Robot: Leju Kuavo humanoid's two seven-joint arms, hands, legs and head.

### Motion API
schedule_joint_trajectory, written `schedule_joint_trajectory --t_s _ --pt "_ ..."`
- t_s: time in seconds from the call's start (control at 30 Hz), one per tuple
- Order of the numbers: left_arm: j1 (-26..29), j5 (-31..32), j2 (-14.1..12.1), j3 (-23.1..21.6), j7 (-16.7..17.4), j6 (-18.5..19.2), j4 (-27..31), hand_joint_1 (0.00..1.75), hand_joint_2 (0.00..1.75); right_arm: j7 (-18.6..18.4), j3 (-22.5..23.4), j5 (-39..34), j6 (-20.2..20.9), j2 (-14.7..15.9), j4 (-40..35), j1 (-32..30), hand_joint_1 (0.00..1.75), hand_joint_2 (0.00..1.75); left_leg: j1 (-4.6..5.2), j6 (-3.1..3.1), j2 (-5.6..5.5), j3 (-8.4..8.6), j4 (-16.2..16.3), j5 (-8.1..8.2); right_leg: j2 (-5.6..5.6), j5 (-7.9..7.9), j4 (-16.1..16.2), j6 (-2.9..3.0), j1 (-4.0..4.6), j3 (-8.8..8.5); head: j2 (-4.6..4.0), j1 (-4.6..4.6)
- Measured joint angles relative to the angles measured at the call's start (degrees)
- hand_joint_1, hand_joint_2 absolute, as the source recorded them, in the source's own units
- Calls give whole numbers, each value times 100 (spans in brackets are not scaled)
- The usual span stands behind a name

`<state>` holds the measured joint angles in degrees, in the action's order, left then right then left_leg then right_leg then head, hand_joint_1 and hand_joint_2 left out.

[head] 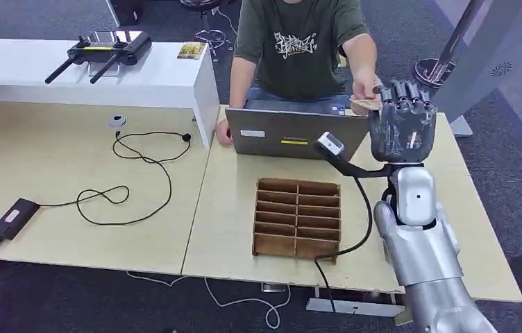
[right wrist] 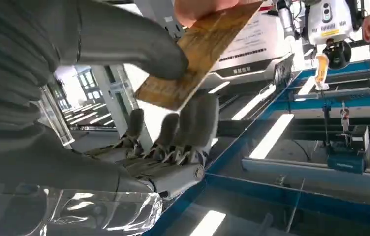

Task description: Pass the card to the sensor for recognition and then transmit it.

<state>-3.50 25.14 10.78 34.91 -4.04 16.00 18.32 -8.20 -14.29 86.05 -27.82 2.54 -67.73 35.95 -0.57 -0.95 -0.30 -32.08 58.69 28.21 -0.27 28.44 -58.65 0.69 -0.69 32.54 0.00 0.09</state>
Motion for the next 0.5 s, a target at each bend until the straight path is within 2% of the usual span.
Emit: schedule_joint_trajectory --t_s 0.5 --pt "7 -81 -9 -90 33 0 0 0 0 0 0 0 18 0 -2 -1 175 175 0 0 0 0 0 0 0 0 0 0 0 0 0 0"
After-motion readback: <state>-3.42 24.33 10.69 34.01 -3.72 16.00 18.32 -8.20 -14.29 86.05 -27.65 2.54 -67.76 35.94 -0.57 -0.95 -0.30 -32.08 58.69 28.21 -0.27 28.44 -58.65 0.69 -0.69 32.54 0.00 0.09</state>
